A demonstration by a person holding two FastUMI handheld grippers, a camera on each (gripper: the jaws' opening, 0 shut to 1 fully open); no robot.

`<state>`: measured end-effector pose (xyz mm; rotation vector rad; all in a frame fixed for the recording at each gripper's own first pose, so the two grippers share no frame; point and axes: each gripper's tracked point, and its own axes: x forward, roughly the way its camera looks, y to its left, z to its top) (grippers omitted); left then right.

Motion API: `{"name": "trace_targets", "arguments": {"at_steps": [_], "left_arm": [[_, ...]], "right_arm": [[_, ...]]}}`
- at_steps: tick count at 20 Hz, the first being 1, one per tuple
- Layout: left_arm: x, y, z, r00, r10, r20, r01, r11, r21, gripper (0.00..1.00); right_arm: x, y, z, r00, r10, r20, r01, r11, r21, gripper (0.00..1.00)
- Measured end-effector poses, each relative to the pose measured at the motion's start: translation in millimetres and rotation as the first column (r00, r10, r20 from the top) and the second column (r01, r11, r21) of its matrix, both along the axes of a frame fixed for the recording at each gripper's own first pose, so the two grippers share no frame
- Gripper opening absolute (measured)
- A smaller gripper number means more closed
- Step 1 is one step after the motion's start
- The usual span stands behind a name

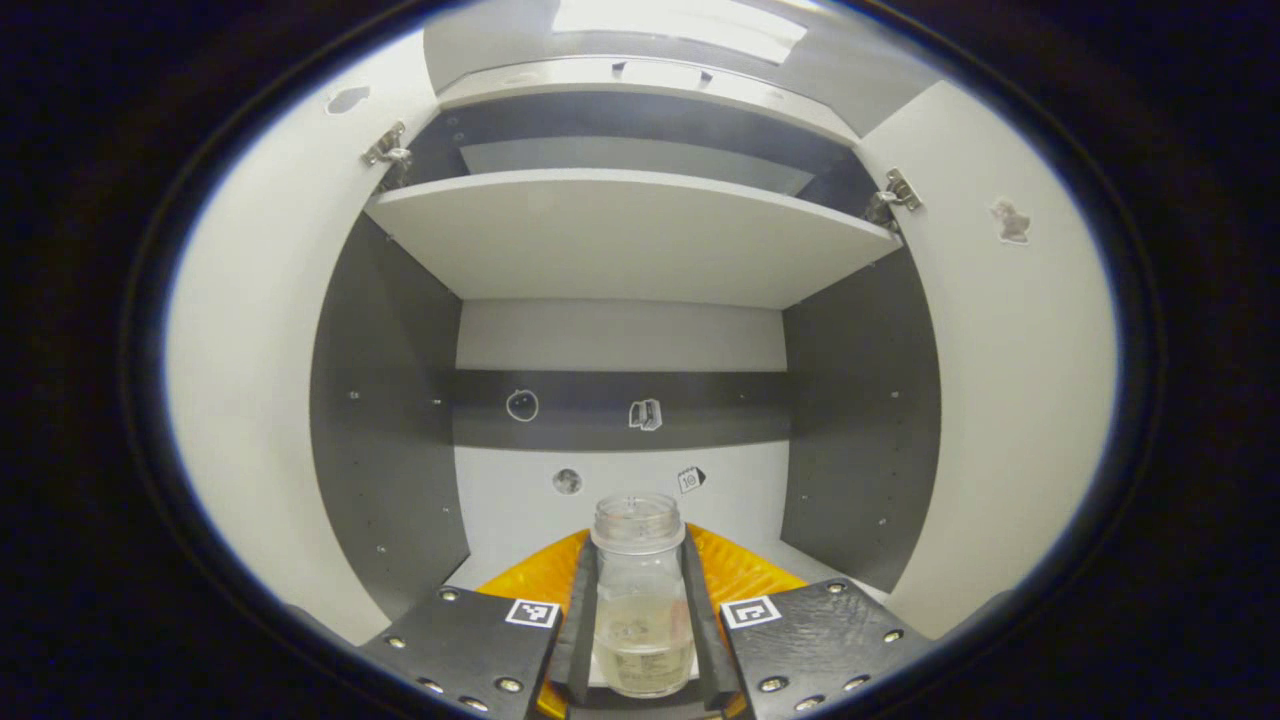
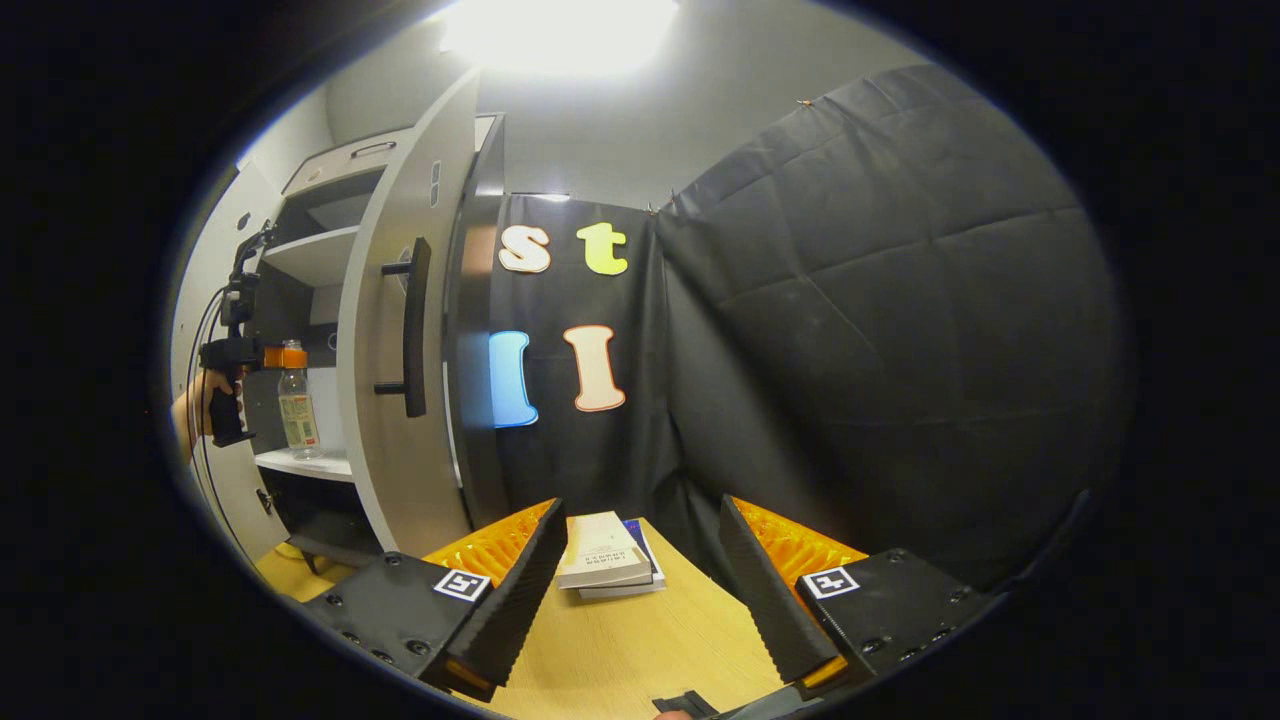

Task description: Grasp the bottle in the cabinet with the left hand and place it on the coaster, then close the right door with the right hand and the left door with the left hand.

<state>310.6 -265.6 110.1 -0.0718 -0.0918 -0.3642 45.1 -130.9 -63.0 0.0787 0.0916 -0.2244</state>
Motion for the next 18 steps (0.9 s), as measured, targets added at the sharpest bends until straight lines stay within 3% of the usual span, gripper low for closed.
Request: {"name": "trace_targets", "arguments": {"at_steps": [18], "left_arm": [[-119.1, 16.3, -52.6, 0.999, 0.045, 0.007, -0.045, 0.998, -0.039, 0.44]], "right_arm": [[-32.7, 4.5, -17.0, 0.985, 0.169, -0.030, -0.170, 0.985, -0.006, 0.98]]}}
